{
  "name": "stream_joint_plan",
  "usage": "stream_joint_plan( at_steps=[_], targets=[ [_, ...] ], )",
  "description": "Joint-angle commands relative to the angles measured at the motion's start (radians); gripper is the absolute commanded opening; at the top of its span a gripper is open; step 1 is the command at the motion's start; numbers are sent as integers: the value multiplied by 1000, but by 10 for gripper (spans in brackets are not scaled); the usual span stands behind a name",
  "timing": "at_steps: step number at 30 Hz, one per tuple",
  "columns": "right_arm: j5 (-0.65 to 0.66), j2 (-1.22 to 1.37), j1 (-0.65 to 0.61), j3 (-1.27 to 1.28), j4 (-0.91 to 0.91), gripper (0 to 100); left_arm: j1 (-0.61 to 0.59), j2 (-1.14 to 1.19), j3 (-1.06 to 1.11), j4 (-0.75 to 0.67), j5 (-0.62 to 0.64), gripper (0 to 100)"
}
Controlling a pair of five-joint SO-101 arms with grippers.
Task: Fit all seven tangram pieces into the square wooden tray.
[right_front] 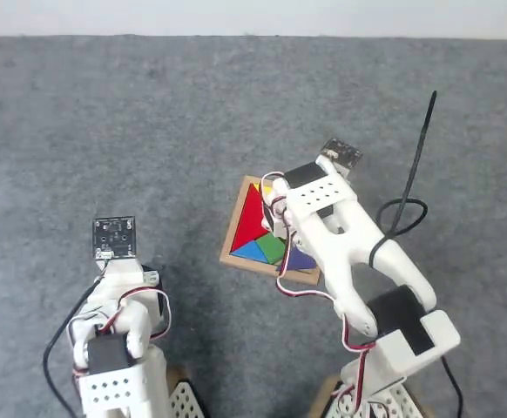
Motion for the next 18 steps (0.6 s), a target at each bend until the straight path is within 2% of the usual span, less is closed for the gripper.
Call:
stream_joint_plan(
  at_steps=[1,10,15,18],
  targets=[
    [-8,-44,-24,-43,15,296,6,-17,-5,3,-5,36],
    [9,-54,-27,-49,-44,296,6,-17,-5,3,-5,36],
    [259,-71,-64,-48,-51,296,6,-17,-5,3,-5,36],
    [333,-67,-62,-46,-51,296,6,-17,-5,3,-5,36]
  ],
)
